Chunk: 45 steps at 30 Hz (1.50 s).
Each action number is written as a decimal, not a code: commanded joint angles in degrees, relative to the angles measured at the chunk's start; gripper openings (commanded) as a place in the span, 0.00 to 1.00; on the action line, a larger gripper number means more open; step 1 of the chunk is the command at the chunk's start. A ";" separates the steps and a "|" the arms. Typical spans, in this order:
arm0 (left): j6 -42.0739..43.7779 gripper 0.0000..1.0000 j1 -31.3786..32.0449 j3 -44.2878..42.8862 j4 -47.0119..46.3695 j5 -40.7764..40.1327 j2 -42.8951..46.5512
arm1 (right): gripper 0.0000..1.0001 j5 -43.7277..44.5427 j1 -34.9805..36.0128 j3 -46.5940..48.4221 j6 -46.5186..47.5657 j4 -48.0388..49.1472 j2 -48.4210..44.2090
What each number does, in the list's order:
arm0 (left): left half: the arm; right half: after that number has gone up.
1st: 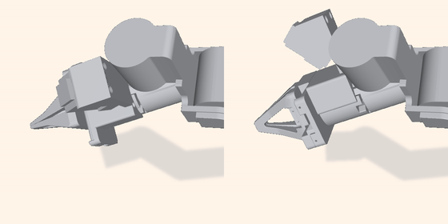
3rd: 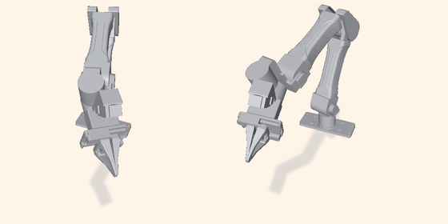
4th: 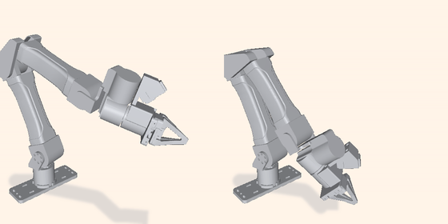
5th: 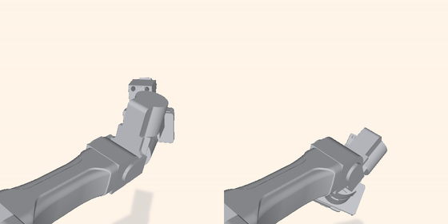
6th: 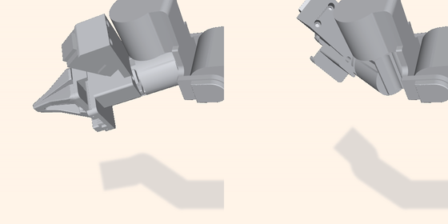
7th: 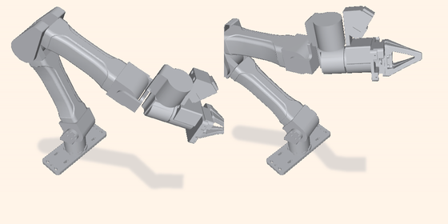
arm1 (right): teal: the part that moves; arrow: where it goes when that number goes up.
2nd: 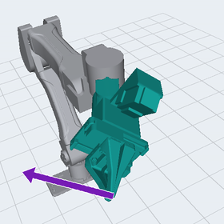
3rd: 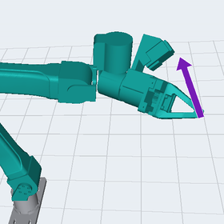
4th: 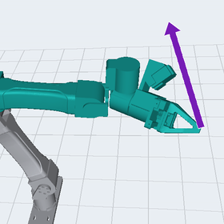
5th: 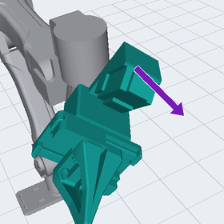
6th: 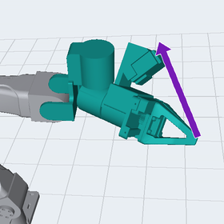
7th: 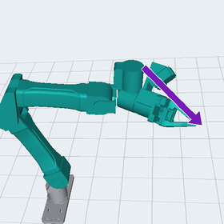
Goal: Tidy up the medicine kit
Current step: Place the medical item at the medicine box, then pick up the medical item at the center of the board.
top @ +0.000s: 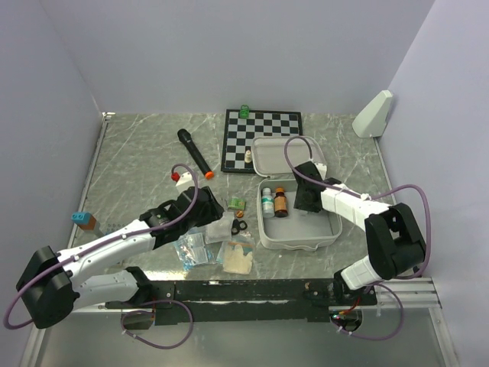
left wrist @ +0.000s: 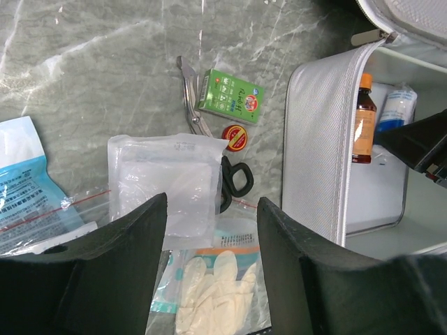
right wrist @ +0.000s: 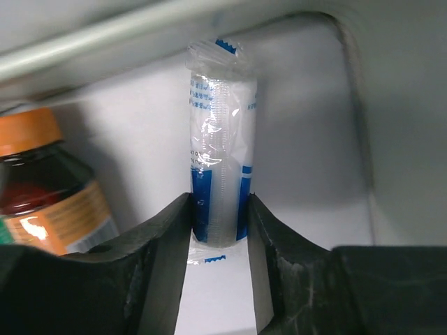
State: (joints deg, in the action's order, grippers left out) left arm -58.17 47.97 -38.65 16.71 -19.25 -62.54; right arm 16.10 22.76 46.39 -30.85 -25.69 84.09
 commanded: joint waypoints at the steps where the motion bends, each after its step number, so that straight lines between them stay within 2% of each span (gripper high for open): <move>1: -0.01 0.59 -0.42 -0.46 -3.26 0.52 -0.56 | 0.42 -1.95 2.97 1.24 2.28 5.30 -1.74; 7: -0.36 0.58 -0.33 0.07 -3.79 1.23 -1.44 | 0.43 -3.70 4.66 0.99 5.36 6.61 -0.24; 9: -0.63 0.58 -0.42 0.59 -3.96 0.96 -1.00 | 0.47 -5.19 4.92 0.11 6.76 7.85 -1.12; 11: -0.80 0.59 -0.33 1.04 -4.14 0.88 -0.83 | 0.59 -5.55 5.18 -0.25 7.38 8.20 -2.26; 13: -0.98 0.59 -0.33 1.21 -4.23 0.96 -1.00 | 0.77 -5.20 5.19 -0.34 7.30 8.03 -3.14; 16: -0.98 0.59 -0.33 1.12 -4.32 1.14 -1.26 | 0.88 -5.02 5.10 0.01 6.95 7.15 -4.55; 19: -0.72 0.59 -0.42 0.86 -4.49 0.88 -1.88 | 0.93 -4.85 5.10 0.80 6.16 5.57 -6.48; 25: 2.26 0.59 -3.48 -2.91 -5.02 2.19 -6.97 | 0.96 -4.24 5.19 2.38 4.22 1.27 -13.68; 28: 4.99 0.59 -5.42 -6.86 -5.28 3.42 -12.58 | 0.96 -4.41 5.19 2.65 3.69 -1.46 -18.07; 33: 8.42 0.60 -6.83 -18.19 -2.83 5.09 -25.41 | 0.95 -5.11 5.36 1.86 3.69 -3.92 -25.64; 35: 9.65 0.64 -6.83 -22.23 -1.69 5.71 -29.81 | 0.95 -5.46 5.45 1.42 3.78 -4.71 -27.75; 38: 10.88 0.84 -6.83 -26.81 1.13 5.00 -34.91 | 0.95 -5.73 5.45 0.90 3.96 -5.68 -30.03; 41: 13.25 0.89 -6.83 -28.05 1.66 4.83 -37.21 | 0.95 -5.81 5.45 0.28 4.13 -6.21 -31.79; 45: 16.24 0.88 -6.74 -28.14 1.48 4.39 -38.35 | 0.95 -6.16 5.45 0.01 4.48 -6.39 -33.38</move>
State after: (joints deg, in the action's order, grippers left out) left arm -46.37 41.15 -65.06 16.84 -14.66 -100.38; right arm 10.46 27.83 46.48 -26.55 -31.29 52.71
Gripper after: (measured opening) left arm 0.890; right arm 0.951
